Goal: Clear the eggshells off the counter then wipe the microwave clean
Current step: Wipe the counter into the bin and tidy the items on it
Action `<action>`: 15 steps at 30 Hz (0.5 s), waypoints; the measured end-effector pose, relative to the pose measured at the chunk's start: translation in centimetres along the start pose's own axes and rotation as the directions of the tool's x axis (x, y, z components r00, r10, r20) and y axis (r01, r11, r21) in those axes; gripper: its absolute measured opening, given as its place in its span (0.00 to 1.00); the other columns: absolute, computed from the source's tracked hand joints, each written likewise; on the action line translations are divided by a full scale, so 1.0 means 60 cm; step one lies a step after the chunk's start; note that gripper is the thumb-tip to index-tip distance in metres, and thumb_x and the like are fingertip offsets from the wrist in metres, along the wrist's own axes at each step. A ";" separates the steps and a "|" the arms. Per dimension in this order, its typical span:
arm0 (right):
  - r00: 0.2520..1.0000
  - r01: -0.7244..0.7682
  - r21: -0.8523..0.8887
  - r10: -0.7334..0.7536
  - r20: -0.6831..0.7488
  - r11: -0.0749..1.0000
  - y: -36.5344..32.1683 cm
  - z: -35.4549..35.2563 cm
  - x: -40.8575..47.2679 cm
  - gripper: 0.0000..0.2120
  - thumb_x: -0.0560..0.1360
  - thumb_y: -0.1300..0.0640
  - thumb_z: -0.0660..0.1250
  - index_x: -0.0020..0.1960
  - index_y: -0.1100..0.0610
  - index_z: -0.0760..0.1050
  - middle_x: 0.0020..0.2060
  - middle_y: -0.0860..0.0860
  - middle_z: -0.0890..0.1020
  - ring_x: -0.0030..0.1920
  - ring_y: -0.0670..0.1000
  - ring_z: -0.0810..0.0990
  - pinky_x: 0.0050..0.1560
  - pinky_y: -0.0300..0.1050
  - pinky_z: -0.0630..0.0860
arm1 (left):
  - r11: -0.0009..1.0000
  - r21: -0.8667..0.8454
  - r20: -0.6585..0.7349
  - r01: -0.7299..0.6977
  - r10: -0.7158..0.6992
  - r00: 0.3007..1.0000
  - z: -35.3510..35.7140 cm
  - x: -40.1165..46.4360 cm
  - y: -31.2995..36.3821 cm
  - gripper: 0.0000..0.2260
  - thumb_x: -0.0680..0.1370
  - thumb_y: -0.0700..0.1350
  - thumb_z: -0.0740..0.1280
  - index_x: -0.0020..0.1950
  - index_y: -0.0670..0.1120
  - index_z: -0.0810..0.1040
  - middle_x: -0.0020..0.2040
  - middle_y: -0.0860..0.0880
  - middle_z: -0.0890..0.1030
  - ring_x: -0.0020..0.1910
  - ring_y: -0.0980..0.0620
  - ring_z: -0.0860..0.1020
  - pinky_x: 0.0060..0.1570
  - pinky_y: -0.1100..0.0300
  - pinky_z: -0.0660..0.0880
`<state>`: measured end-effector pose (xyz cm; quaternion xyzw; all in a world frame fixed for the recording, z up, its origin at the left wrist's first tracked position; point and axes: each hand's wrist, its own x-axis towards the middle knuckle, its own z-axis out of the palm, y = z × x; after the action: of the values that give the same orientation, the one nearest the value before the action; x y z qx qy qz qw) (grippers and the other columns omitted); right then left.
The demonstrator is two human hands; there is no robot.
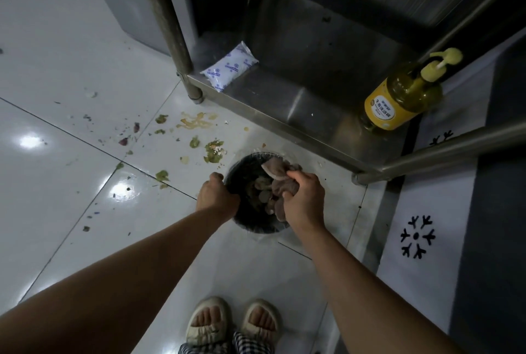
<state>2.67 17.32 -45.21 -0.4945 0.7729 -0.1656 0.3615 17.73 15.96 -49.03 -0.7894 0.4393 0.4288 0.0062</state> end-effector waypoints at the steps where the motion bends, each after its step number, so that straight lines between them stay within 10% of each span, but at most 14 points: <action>1: 1.000 -0.005 -0.020 0.005 0.021 1.000 -0.009 -0.010 -0.011 0.22 0.72 0.70 0.66 0.64 0.58 0.73 0.64 0.56 0.70 0.64 0.54 0.71 0.65 0.39 0.67 | 1.000 0.010 0.002 -0.026 0.026 1.000 -0.013 -0.014 0.007 0.22 0.74 0.41 0.66 0.67 0.43 0.65 0.62 0.40 0.73 0.58 0.41 0.74 0.54 0.48 0.76; 15: 0.989 0.106 -0.044 -0.110 -0.100 0.993 -0.242 -0.329 -0.232 0.21 0.71 0.68 0.68 0.60 0.52 0.75 0.62 0.51 0.71 0.62 0.52 0.72 0.60 0.43 0.72 | 0.966 -0.023 -0.020 -0.257 0.256 0.966 -0.294 -0.335 0.171 0.24 0.74 0.40 0.67 0.69 0.47 0.65 0.64 0.44 0.75 0.60 0.44 0.74 0.57 0.51 0.74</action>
<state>1.22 21.01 -17.32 -0.5333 0.7656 -0.1952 0.3022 17.50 16.67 -20.40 -0.7295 0.5322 0.4249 -0.0631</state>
